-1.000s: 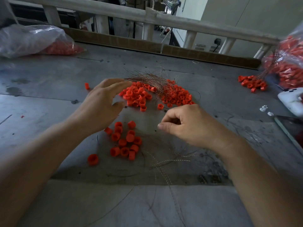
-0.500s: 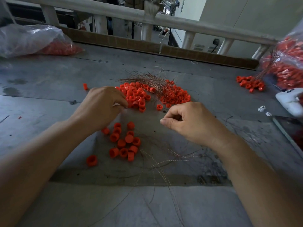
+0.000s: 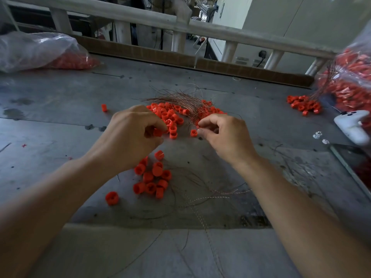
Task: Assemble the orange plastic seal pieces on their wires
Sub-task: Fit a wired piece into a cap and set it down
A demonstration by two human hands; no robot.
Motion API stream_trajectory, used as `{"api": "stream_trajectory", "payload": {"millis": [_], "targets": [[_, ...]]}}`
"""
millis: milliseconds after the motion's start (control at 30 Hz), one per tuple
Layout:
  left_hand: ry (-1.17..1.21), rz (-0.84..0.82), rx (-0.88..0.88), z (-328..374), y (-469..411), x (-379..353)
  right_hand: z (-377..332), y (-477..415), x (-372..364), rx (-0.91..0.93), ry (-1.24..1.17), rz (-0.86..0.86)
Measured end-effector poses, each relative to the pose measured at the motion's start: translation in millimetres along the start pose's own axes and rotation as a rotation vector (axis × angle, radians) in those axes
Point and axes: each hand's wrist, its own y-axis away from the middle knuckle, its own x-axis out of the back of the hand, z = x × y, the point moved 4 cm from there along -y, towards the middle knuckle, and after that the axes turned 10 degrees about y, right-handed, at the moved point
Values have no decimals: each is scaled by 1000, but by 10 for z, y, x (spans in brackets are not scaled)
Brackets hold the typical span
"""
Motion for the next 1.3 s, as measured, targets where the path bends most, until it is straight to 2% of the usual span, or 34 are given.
{"api": "stream_trajectory", "payload": {"millis": [167, 367, 533, 733, 800, 900, 1100, 1200, 1300], "targets": [[3, -30, -12, 50, 19, -23, -27, 9, 40, 33, 0, 69], [38, -48, -56, 132, 56, -1, -82, 100, 322, 45, -342, 227], [253, -11, 13, 159, 103, 3, -155, 164, 443, 49, -799, 214], [537, -58, 125, 123, 117, -13, -182, 214, 693, 117, -954, 356], [664, -77, 160, 129, 126, -27, -191, 236, 776, 166, -938, 412], [752, -82, 170, 151, 133, -33, -244, 278, 843, 274, -783, 460], [871, -73, 187, 182, 128, -30, -408, 335, 681, 403, -387, 260], [874, -84, 187, 200, 128, -18, -441, 336, 538, 342, -418, 118], [906, -87, 183, 225, 139, -9, -462, 346, 472, 335, -365, 85]]}}
